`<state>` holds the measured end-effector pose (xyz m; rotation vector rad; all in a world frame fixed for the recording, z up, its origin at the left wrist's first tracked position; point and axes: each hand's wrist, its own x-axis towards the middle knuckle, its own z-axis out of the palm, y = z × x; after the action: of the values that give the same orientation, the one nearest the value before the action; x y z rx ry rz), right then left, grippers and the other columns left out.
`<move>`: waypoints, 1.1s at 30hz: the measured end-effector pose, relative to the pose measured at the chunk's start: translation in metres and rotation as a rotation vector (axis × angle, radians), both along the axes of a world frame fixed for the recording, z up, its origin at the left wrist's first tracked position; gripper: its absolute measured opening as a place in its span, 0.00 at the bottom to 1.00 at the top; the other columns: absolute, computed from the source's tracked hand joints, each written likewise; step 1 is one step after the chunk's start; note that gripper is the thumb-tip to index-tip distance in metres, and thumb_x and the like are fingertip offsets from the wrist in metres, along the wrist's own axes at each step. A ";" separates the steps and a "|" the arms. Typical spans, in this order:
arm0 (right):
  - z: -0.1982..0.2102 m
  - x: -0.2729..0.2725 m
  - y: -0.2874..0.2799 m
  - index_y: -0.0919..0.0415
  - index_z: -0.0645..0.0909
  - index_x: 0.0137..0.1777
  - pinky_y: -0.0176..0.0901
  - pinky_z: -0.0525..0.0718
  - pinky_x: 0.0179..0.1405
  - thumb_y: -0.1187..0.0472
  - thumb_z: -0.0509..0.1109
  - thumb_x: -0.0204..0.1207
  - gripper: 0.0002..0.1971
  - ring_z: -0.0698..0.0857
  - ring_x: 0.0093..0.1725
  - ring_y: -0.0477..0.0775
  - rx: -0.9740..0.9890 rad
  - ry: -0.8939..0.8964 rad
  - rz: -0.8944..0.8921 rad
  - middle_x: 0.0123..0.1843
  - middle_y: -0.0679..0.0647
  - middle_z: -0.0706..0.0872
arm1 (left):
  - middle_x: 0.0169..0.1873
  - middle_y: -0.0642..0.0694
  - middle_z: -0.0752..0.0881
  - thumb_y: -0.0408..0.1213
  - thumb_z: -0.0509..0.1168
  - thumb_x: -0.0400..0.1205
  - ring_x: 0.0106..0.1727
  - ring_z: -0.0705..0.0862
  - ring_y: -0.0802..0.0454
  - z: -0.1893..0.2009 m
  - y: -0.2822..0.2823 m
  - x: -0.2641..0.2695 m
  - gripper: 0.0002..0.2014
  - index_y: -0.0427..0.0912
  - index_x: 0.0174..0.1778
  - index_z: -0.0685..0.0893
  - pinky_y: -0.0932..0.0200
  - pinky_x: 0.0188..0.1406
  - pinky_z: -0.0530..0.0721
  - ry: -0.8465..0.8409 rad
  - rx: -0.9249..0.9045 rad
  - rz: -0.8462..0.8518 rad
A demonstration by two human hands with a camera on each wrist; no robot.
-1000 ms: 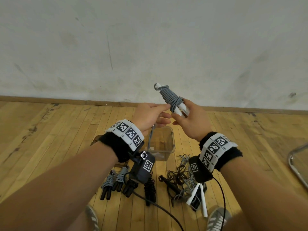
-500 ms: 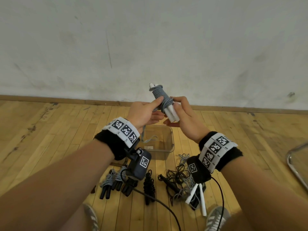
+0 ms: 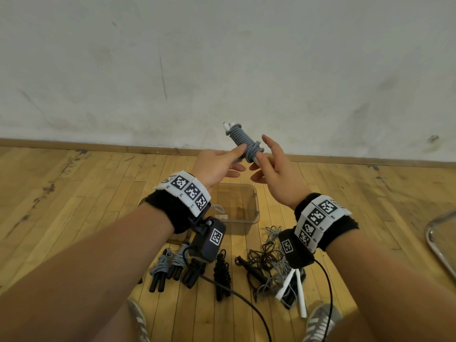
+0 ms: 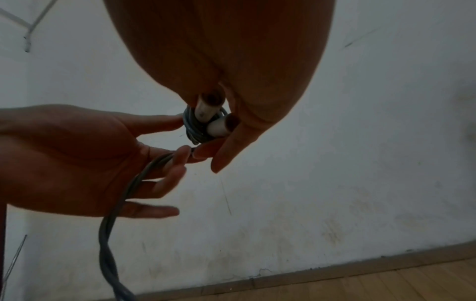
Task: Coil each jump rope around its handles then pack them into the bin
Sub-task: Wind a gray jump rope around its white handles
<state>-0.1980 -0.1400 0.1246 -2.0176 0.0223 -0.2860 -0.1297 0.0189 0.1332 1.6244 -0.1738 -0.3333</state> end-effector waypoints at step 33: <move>0.012 -0.005 0.006 0.51 0.70 0.79 0.53 0.93 0.41 0.69 0.78 0.77 0.34 0.94 0.40 0.63 0.254 -0.029 0.007 0.52 0.58 0.93 | 0.28 0.51 0.84 0.51 0.75 0.81 0.27 0.80 0.55 0.006 -0.007 -0.011 0.18 0.37 0.42 0.90 0.59 0.34 0.83 -0.039 -0.102 0.038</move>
<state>-0.2030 -0.1342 0.1367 -1.7605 0.0317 -0.2932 -0.1409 0.0119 0.1395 1.5322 -0.1864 -0.2591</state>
